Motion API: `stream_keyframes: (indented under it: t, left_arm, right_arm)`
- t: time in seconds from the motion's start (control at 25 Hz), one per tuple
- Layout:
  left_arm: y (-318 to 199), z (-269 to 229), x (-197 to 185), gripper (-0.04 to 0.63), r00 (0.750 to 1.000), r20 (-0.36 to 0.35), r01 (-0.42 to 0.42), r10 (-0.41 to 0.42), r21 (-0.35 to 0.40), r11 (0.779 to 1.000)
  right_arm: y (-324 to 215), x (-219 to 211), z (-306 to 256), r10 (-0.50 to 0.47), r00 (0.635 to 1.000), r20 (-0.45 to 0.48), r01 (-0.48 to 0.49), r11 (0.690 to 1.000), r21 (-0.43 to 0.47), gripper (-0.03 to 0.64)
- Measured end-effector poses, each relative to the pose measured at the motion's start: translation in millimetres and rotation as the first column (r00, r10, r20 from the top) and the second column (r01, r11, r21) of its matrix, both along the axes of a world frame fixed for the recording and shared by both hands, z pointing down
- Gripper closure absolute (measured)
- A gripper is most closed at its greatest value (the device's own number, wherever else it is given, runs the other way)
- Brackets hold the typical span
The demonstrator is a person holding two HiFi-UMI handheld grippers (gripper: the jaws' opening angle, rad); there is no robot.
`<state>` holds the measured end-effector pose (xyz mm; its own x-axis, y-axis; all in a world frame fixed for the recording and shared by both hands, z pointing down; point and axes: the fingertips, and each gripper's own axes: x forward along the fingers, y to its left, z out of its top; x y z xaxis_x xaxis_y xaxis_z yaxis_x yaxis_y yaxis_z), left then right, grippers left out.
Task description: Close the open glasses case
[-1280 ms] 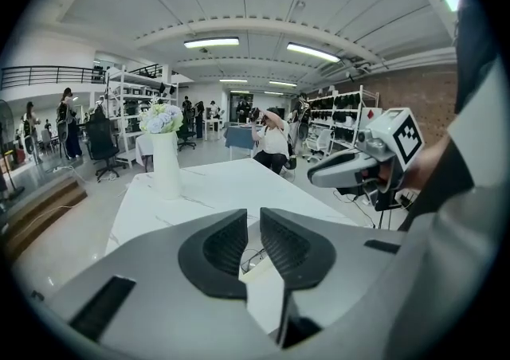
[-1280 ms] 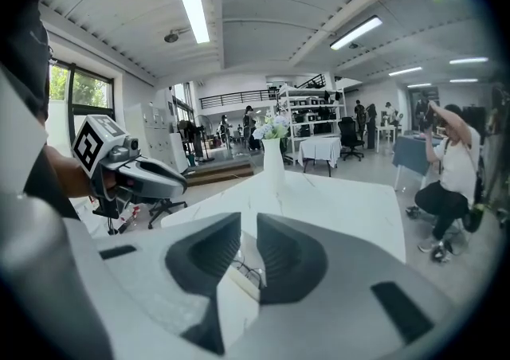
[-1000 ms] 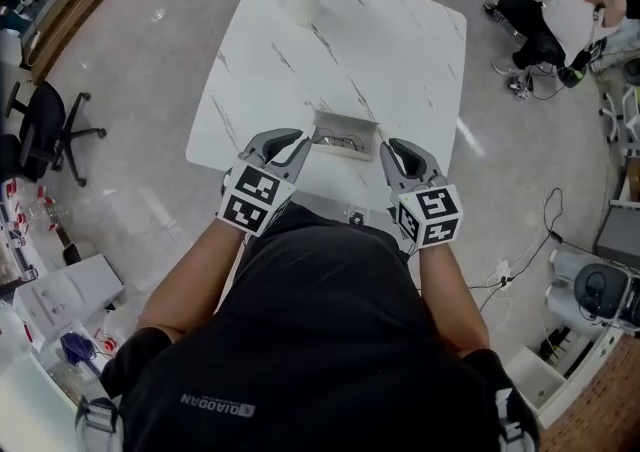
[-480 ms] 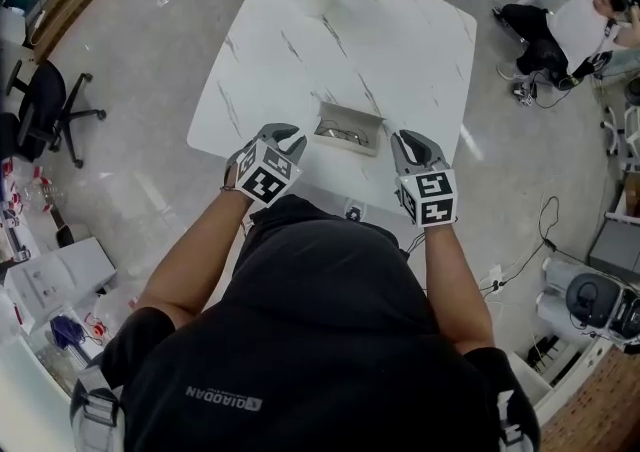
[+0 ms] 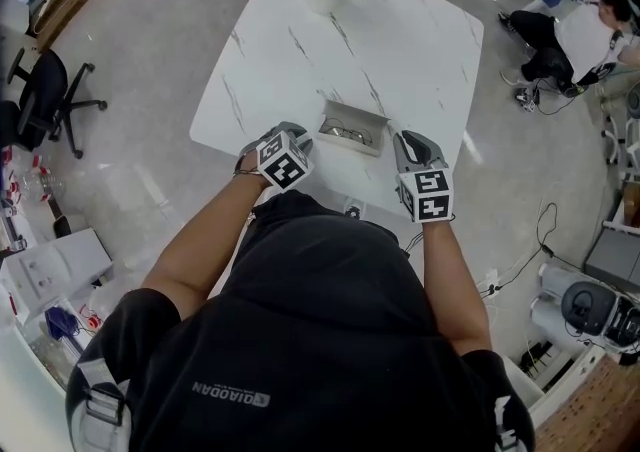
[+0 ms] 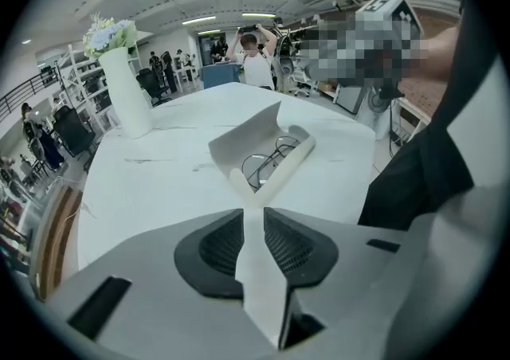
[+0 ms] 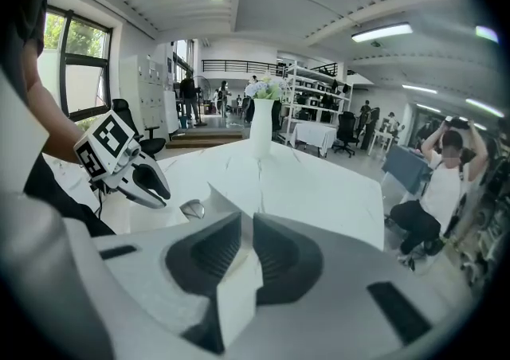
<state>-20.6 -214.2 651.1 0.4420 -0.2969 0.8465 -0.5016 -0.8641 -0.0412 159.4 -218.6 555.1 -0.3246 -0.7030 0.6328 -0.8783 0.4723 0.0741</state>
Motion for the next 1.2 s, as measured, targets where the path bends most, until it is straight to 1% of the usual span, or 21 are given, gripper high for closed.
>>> stream_keyframes:
  t: [0.08, 0.16, 0.36, 0.52, 0.68, 0.8, 1.08, 1.2]
  left_arm:
    - [-2.3, 5.9, 1.0, 0.512, 1.000, 0.004, 0.004, -0.004, -0.007, 1.000]
    - [-6.3, 7.5, 1.8, 0.512, 1.000, 0.011, 0.007, -0.007, 0.005, 1.000]
    - [-7.3, 10.3, 6.5, 0.512, 0.999, 0.033, -0.021, 0.021, 0.011, 1.000]
    - [-1.5, 21.6, 13.5, 0.514, 0.998, 0.033, -0.044, 0.045, -0.022, 0.999]
    - [-1.7, 24.3, 16.6, 0.517, 0.998, 0.040, -0.055, 0.056, -0.029, 0.998]
    - [-1.1, 24.4, 18.6, 0.535, 0.997, 0.049, -0.063, 0.064, -0.025, 0.998]
    - [-0.4, 26.3, 19.9, 0.541, 0.998, 0.044, -0.046, 0.048, -0.054, 0.998]
    - [-0.9, 26.1, 19.7, 0.543, 0.998, 0.050, -0.046, 0.049, -0.048, 0.998]
  right_arm:
    - [1.6, 0.6, 0.9, -0.001, 1.000, -0.003, 0.001, 1.000, -0.004, 0.568]
    - [4.5, 2.0, 1.5, 0.004, 1.000, -0.004, -0.004, 1.000, -0.009, 0.568]
    - [8.7, 1.4, 2.7, 0.013, 1.000, -0.003, -0.013, 1.000, -0.019, 0.568]
    - [9.6, 0.6, 3.6, 0.018, 1.000, 0.003, -0.018, 1.000, -0.020, 0.568]
    - [8.7, 2.9, 6.3, 0.020, 1.000, -0.004, -0.020, 1.000, -0.022, 0.568]
    - [8.2, 2.6, 6.2, 0.020, 1.000, -0.003, -0.020, 1.000, -0.022, 0.568]
    - [2.9, 0.4, 10.1, 0.001, 1.000, 0.007, -0.001, 1.000, -0.028, 0.568]
    - [-0.8, -0.2, 14.3, -0.008, 1.000, -0.003, 0.008, 0.999, -0.038, 0.568]
